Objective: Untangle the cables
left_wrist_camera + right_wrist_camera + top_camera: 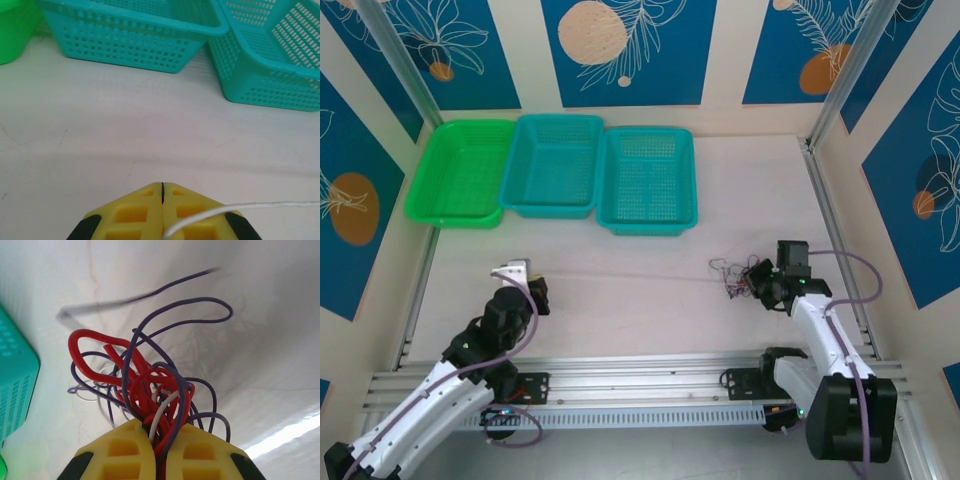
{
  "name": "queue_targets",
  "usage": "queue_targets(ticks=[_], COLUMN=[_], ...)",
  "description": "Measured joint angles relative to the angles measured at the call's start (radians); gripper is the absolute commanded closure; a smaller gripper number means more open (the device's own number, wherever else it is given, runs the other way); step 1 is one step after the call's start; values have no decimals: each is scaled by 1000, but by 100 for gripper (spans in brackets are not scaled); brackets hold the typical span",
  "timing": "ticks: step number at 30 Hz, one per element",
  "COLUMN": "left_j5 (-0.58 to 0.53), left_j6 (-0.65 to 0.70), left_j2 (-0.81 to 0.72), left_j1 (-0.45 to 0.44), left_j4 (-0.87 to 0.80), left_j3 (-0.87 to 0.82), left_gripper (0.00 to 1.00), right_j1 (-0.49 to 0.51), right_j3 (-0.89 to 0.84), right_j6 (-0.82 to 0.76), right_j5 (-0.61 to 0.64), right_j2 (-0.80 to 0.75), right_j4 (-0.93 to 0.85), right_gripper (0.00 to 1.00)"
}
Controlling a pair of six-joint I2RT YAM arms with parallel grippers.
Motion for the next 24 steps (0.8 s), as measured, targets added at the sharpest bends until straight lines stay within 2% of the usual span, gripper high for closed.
queue_targets(ticks=[2,4,7,8,11,15,17,19,22,24], left_j5=[24,87,242,288,386,489,576,661,732,747], left_j6=[18,47,93,108,151,214,257,307,408,480], left_j2=[3,38,174,231,365,418,428,431,433,442], left_j1=[11,20,23,23,23,23,16,-2,-61,-108], left_j4=[45,114,280,325,409,457,504,550,554,549], left_j3=[-20,-46,-91,-98,-97,-70,-39,-3,67,109], left_gripper=[100,93,63,58,50,46,40,29,5,0], right_j1=[-20,6,111,146,220,280,321,355,383,399], right_j3=[0,1,41,63,146,233,274,307,342,354], right_j6=[-30,-57,-94,-103,-124,-145,-154,-162,-173,-176], right_j5=[-21,-50,-74,-79,-98,-101,-100,-98,-98,-98], right_j2=[0,0,8,9,9,5,6,6,5,6], right_j4=[10,28,33,33,33,31,14,3,-15,-21], right_gripper=[100,100,100,100,100,100,100,100,100,100])
